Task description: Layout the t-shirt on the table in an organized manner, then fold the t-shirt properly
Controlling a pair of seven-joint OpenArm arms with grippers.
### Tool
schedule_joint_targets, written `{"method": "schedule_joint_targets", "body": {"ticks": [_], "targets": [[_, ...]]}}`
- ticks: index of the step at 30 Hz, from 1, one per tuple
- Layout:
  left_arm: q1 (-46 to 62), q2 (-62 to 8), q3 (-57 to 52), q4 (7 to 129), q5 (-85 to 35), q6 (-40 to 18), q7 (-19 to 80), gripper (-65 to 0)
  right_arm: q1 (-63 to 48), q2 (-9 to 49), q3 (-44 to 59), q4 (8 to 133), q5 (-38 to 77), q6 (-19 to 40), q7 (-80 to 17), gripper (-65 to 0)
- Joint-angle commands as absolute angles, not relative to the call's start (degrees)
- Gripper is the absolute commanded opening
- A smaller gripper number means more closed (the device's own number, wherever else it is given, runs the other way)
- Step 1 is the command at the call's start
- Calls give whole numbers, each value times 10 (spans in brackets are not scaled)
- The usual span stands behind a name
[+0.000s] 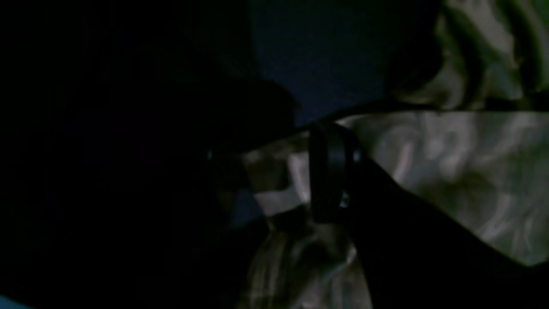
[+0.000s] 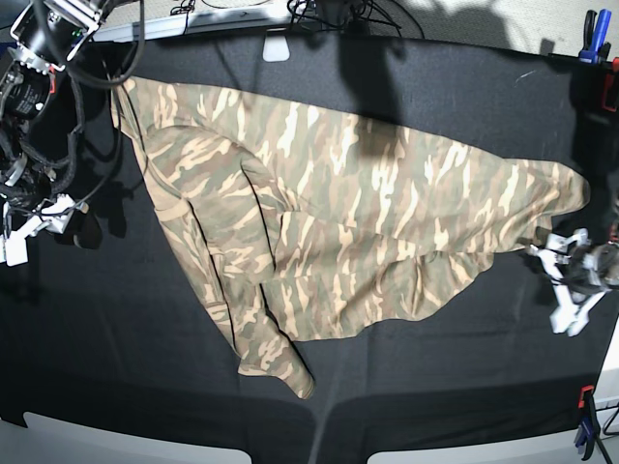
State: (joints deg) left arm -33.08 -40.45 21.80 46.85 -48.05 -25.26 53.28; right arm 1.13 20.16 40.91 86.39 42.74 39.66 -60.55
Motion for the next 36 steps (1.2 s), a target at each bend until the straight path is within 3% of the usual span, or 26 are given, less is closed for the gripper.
{"method": "schedule_joint_targets", "body": {"ticks": [1, 6, 29, 34, 36], "targets": [[-356, -415, 214, 455, -503, -266, 528, -394, 20, 214, 412, 874, 441, 400, -592, -343], [-373, -418, 214, 396, -504, -296, 518, -394, 20, 214, 412, 874, 441, 400, -592, -343], [-339, -380, 214, 371, -482, -292, 505, -395, 20, 214, 412, 874, 456, 400, -596, -343], [-340, -380, 214, 371, -492, -292, 538, -403, 20, 214, 412, 874, 456, 400, -601, -342], [-340, -380, 214, 371, -496, -292, 553, -439, 20, 214, 412, 874, 456, 400, -600, -343]]}}
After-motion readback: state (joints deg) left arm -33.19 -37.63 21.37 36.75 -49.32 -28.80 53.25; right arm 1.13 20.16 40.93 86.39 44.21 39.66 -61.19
